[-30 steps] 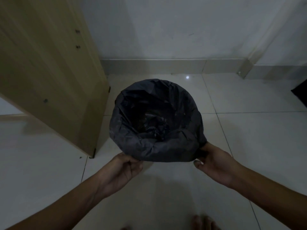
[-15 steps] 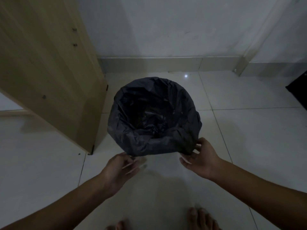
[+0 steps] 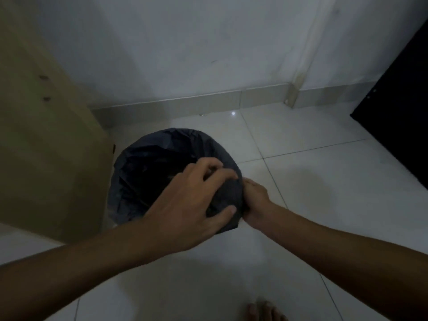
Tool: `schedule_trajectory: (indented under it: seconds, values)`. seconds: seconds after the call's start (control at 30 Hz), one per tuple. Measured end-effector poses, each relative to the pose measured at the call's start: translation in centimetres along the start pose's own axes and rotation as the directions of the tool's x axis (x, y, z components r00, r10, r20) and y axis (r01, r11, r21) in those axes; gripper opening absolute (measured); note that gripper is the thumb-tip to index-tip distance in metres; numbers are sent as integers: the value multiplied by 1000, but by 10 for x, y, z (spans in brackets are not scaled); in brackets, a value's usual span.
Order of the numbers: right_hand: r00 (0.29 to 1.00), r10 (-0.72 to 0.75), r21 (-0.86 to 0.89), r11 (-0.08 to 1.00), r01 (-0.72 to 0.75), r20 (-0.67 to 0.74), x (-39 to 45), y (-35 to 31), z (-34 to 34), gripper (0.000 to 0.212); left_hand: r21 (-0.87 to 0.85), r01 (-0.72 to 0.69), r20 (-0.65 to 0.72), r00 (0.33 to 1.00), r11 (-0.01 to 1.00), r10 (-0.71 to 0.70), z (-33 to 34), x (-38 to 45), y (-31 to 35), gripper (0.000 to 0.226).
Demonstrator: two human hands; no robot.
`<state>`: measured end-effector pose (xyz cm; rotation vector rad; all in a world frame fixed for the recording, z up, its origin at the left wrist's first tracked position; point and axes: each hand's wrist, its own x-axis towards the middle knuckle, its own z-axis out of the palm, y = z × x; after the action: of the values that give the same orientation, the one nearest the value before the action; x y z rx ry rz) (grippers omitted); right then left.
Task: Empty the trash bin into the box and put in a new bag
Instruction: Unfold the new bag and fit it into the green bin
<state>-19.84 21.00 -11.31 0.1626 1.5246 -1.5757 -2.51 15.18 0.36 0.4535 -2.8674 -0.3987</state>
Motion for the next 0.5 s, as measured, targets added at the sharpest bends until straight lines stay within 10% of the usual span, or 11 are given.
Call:
schedule_trajectory:
  seconds: [0.3, 0.5]
  values:
    - [935, 279, 194, 926, -322, 220, 37, -15, -7, 46, 236, -86, 209, 977, 968, 36, 30, 4, -19, 66]
    - [991, 96, -72, 993, -89, 90, 64, -27, -6, 30, 174, -244, 119, 967, 954, 226, 0, 85, -26, 38]
